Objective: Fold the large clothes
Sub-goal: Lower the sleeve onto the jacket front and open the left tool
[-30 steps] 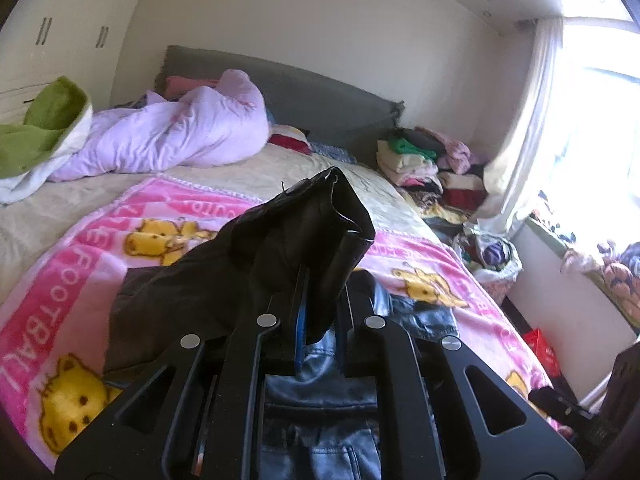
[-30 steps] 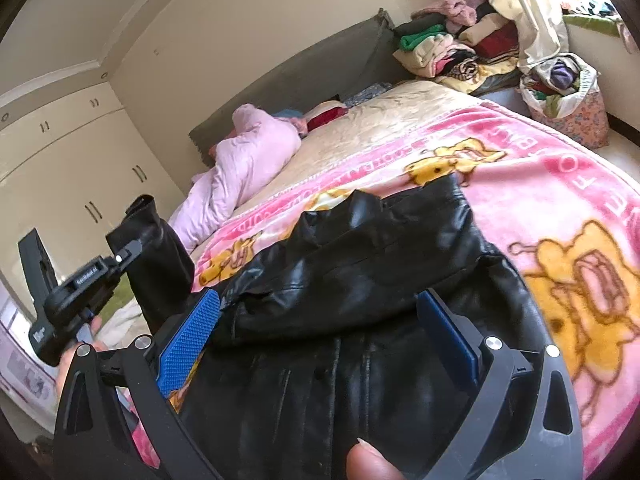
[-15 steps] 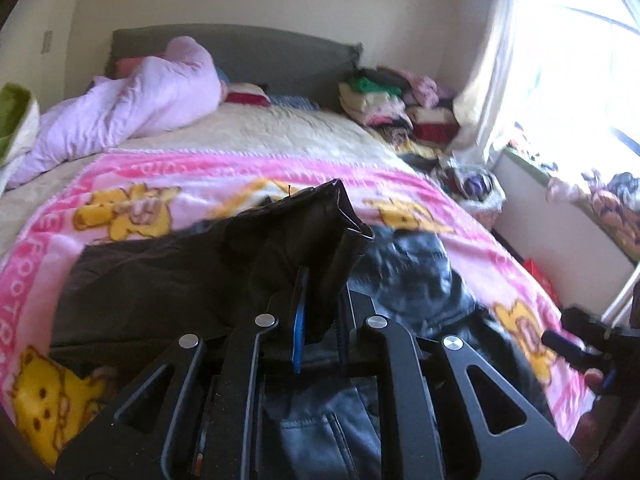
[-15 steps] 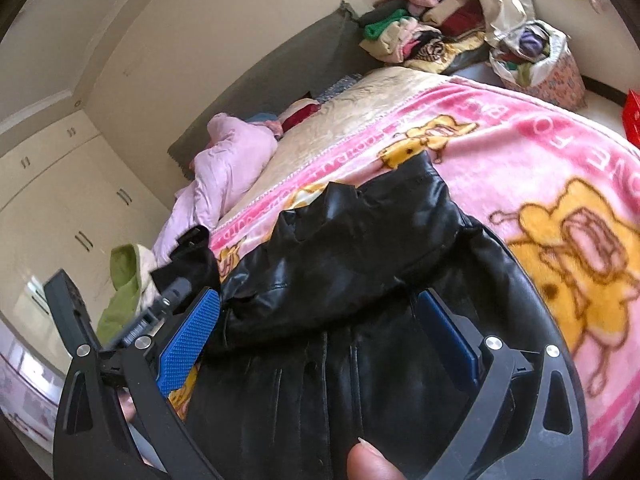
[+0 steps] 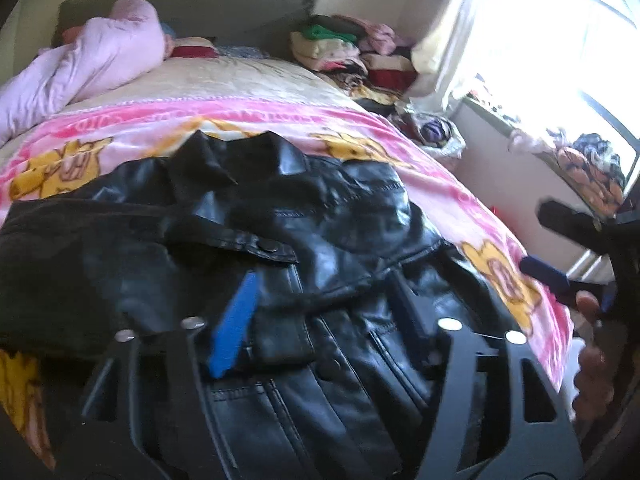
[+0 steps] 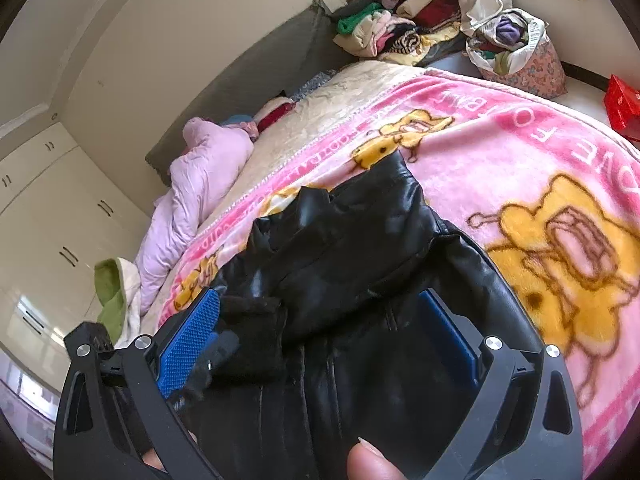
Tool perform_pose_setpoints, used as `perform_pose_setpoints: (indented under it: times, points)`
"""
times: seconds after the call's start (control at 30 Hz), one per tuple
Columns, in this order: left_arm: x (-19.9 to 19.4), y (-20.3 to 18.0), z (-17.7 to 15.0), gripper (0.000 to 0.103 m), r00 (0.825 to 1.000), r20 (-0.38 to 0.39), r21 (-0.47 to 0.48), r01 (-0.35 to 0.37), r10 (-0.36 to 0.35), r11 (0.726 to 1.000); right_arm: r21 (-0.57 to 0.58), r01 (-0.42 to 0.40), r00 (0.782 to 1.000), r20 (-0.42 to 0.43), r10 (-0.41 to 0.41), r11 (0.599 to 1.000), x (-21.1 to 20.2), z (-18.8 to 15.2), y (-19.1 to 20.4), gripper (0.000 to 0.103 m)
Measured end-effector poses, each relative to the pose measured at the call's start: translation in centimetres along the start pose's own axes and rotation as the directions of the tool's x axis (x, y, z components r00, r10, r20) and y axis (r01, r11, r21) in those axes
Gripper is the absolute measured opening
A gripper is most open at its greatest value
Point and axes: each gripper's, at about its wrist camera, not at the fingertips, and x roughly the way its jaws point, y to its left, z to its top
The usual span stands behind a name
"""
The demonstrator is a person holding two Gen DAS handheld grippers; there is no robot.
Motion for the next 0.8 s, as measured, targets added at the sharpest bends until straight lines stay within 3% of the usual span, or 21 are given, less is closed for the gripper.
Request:
perform_pose_setpoints:
  times: [0.17, 0.23, 0.33, 0.4, 0.57, 0.67, 0.73, 0.8]
  points:
    - [-1.4, -0.3, 0.3, 0.088, 1.000, 0.024, 0.019, -0.001, 0.000, 1.000, -0.014, -0.026, 0.996, -0.090, 0.025, 1.000, 2.8, 0.9, 0.4, 0.099]
    - [-2.6, 0.4, 0.8, 0.094, 0.998, 0.064, 0.005, -0.026, 0.026, 1.000, -0.021, -0.051, 0.989, -0.142, 0.047, 0.998, 4.4, 0.9, 0.9, 0.099]
    - [-4.2, 2.7, 1.5, 0.094, 0.989, 0.109, -0.054, -0.098, 0.103, 0.994, -0.053, -0.072, 0.971, -0.231, 0.057, 0.996, 7.3, 0.5, 2.0, 0.096]
    - [-4.9, 4.9, 1.8, 0.094, 0.970, 0.118, -0.102, -0.203, 0.214, 0.974, -0.060, -0.095, 0.955, -0.288, 0.074, 0.994, 9.4, -0.1, 2.7, 0.081]
    - [-5.9, 10.3, 2.3, 0.094, 0.913, 0.087, -0.209, -0.374, 0.398, 0.903, -0.028, -0.142, 0.918, -0.378, 0.121, 0.990, 13.8, -1.5, 4.3, 0.076]
    - [-7.0, 12.8, 2.5, 0.094, 0.895, 0.088, -0.289, -0.398, 0.438, 0.871, 0.011, -0.160, 0.900, -0.410, 0.150, 0.987, 15.9, -1.9, 4.9, 0.075]
    - [-7.6, 14.4, 2.4, 0.094, 0.897, 0.087, -0.331, -0.385, 0.434, 0.861, 0.060, -0.178, 0.881, -0.436, 0.186, 0.982, 17.3, -2.1, 5.3, 0.073]
    - [-7.9, 15.4, 2.4, 0.094, 0.895, 0.082, -0.347, -0.388, 0.440, 0.854, 0.088, -0.182, 0.870, -0.451, 0.202, 0.979, 18.3, -2.1, 5.6, 0.060]
